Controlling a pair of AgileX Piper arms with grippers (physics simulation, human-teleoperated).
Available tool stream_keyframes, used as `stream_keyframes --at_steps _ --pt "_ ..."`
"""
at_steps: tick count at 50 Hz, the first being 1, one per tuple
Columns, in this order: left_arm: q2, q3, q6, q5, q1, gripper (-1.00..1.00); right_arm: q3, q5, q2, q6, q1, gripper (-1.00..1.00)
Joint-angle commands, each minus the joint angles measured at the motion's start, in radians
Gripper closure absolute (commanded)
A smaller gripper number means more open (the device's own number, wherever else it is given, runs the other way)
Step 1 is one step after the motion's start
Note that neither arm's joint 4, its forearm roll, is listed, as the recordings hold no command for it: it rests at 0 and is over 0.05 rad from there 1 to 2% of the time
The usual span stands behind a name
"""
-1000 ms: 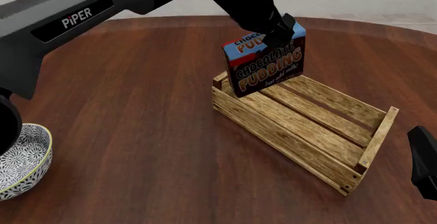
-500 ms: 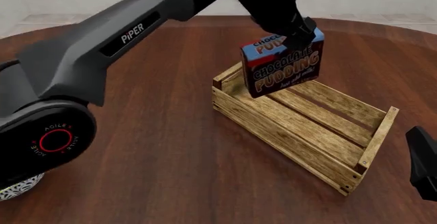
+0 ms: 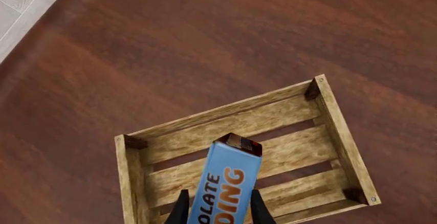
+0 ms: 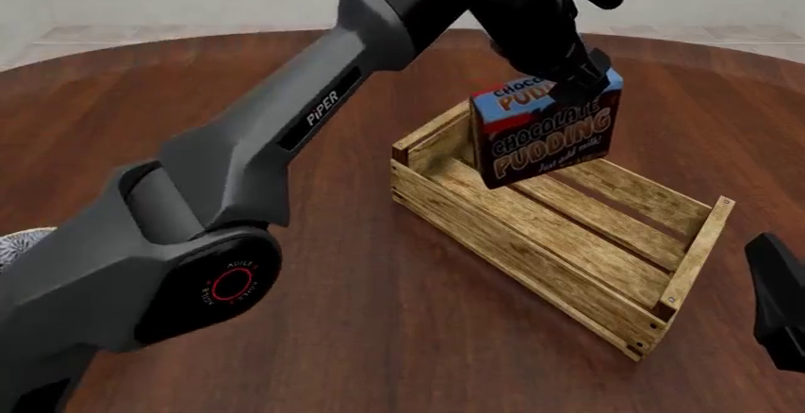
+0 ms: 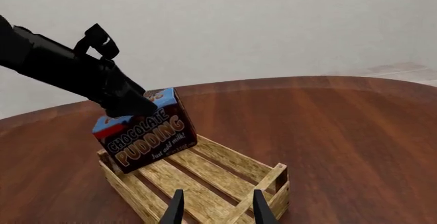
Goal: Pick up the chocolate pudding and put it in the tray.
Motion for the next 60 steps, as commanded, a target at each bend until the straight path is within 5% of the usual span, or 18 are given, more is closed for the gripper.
stream_keyframes --at_steps 1,60 --pt "0.059 -0.086 0.021 0.025 -0.013 1.0 0.0 -0.002 0.0 0.001 0.001 -1.0" --pt "0.153 -0.093 0.059 -0.005 -0.008 1.0 0.002 -0.012 -0.001 0.008 -0.006 -1.0"
